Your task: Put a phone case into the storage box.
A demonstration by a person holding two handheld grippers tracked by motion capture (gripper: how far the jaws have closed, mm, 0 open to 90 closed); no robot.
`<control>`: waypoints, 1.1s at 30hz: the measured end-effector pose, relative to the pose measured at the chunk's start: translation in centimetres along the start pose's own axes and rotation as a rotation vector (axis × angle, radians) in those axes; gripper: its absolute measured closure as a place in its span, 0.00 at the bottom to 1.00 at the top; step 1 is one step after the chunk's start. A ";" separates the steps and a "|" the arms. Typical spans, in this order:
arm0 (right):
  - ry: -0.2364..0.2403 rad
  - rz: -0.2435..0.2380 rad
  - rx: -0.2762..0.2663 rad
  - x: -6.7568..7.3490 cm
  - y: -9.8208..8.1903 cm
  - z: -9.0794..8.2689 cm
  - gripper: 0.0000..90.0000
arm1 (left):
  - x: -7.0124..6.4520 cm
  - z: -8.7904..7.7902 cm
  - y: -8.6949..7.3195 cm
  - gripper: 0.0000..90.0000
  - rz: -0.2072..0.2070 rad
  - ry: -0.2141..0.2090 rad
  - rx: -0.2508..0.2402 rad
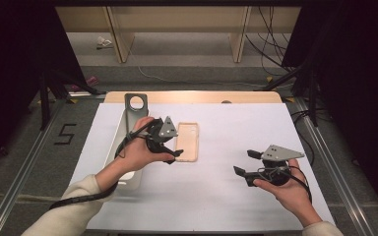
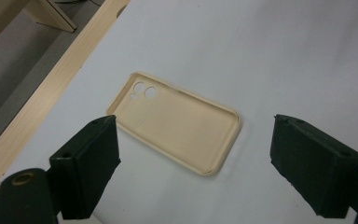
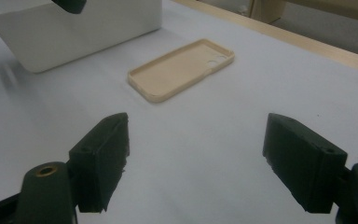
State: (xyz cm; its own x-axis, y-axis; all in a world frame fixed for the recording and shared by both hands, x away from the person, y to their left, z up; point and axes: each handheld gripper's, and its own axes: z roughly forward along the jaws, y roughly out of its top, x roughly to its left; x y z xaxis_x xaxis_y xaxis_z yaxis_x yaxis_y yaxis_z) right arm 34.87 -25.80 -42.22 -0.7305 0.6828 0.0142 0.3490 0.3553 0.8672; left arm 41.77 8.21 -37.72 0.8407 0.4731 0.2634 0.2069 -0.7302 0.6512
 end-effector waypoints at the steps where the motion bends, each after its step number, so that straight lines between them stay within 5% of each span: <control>1: 0.000 -0.001 0.001 0.0 0.0 0.0 0.26 | 0.0 0.4 0.2 0.17 -0.003 -0.010 0.003; 8: -0.003 0.000 0.000 0.0 -0.2 -0.3 0.25 | 0.2 2.6 0.9 0.18 0.005 -0.020 0.045; 21: -0.012 0.009 -0.009 -0.1 -0.5 -0.9 0.25 | 0.4 5.7 1.5 0.22 0.110 -0.016 0.195; 24: -0.013 0.011 -0.010 -0.1 -0.5 -1.0 0.25 | 0.3 6.3 1.5 0.22 0.163 -0.013 0.241; 33: -0.012 0.012 -0.011 -0.1 -0.5 -1.0 0.25 | -0.2 8.2 1.0 0.22 0.218 -0.040 0.321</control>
State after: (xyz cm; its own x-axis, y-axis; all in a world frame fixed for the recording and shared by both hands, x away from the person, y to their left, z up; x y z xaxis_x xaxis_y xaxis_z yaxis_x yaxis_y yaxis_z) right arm 34.17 -26.65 -42.17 -0.7191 0.6946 0.0184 0.3511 0.3404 0.8722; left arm 45.88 3.33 -43.01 0.8998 0.2744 0.3391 0.1615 -0.9316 0.3255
